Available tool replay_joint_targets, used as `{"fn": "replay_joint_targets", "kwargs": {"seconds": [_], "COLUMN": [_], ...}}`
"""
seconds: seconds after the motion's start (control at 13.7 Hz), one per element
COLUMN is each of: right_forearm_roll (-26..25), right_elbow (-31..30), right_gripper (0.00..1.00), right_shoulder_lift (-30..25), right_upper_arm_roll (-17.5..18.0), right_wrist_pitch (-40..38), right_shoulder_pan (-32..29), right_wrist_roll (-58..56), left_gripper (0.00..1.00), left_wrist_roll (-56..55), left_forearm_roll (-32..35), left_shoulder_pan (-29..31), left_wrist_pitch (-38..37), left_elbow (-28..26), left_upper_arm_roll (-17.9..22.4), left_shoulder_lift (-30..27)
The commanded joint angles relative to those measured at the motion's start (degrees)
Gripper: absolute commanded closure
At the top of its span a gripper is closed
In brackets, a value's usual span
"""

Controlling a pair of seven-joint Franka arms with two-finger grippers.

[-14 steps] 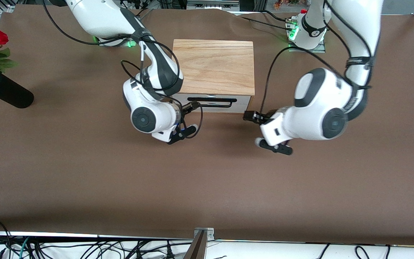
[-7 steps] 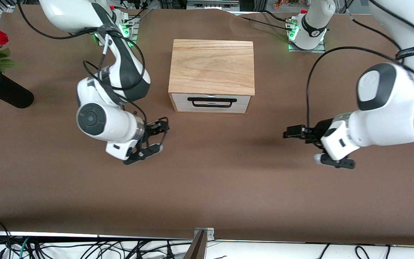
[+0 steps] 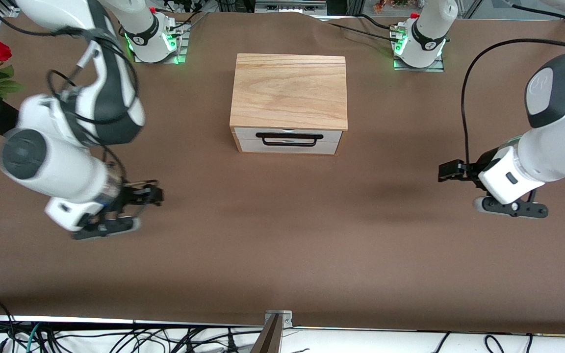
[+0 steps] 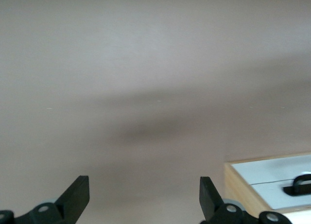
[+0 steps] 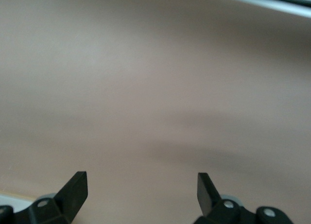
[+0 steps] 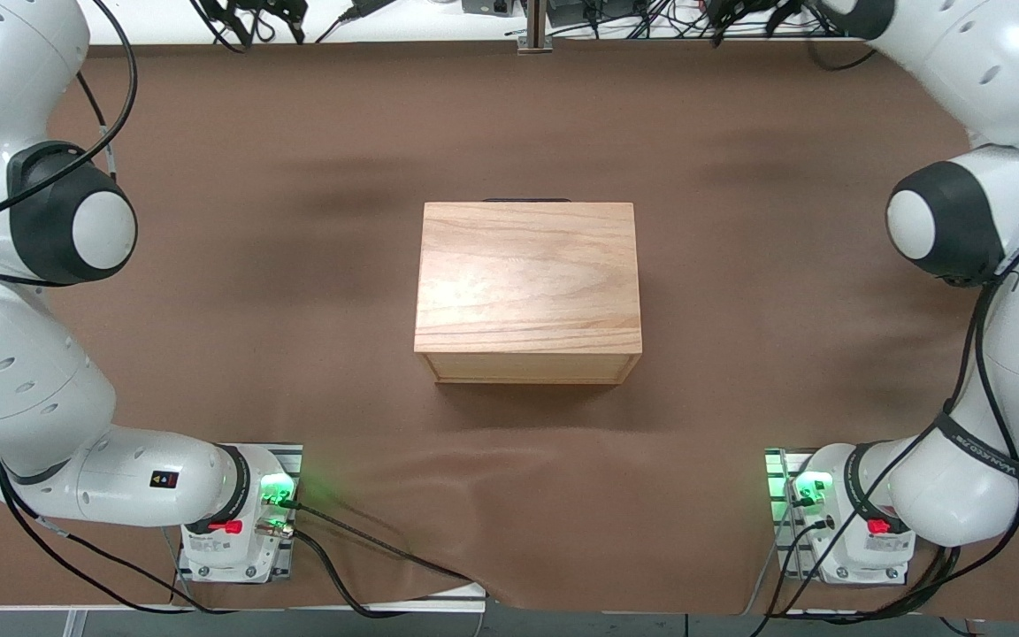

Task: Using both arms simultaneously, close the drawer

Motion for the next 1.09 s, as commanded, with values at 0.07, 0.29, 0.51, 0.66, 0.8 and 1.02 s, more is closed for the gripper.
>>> {"fn": "replay_joint_targets", "kwargs": {"seconds": [0.07, 0.29, 0.51, 0.66, 0.8, 1.02], "right_forearm_roll": [-2.19, -6.14, -8.09, -8.18, -8.18, -8.26], "right_elbow": [-3.85, -10.36, -16.6, -18.98, -22.92, -23.65], "right_gripper": [0.0, 0.0, 0.0, 0.0, 0.0, 0.0], "right_shoulder_lift": [-9.02, -16.41, -21.6, -23.89, -27.14, -27.42], "right_upper_arm_roll": [-1.36, 3.27, 9.45, 11.81, 15.06, 17.27], "right_wrist_pitch": [-1.17, -1.16, -0.46, -0.55, -0.64, -1.08], "right_shoulder_pan": [-3.99, -8.55, -15.42, -17.7, -21.04, -23.24], "right_wrist_roll": [-0.34, -0.25, 0.28, 0.1, 0.01, -0.08], "left_gripper": [0.0, 0.0, 0.0, 0.0, 0.0, 0.0], "left_wrist_roll": [0.72, 0.72, 1.32, 1.86, 1.86, 2.82], "left_forearm_roll": [4.19, 5.26, 5.35, 5.61, 5.78, 5.96], "left_shoulder_pan": [-0.52, -0.7, -0.96, -0.88, -0.88, -0.88], "left_wrist_pitch": [-1.04, 0.97, 7.46, 8.02, 6.87, 6.87], "left_elbow": [-4.08, -13.57, -21.38, -21.94, -21.5, -21.15], "left_upper_arm_roll": [2.99, 3.09, 4.05, 4.58, 4.32, 4.23], "left_shoulder_lift": [-8.92, -16.14, -21.41, -21.6, -21.43, -20.99]}}
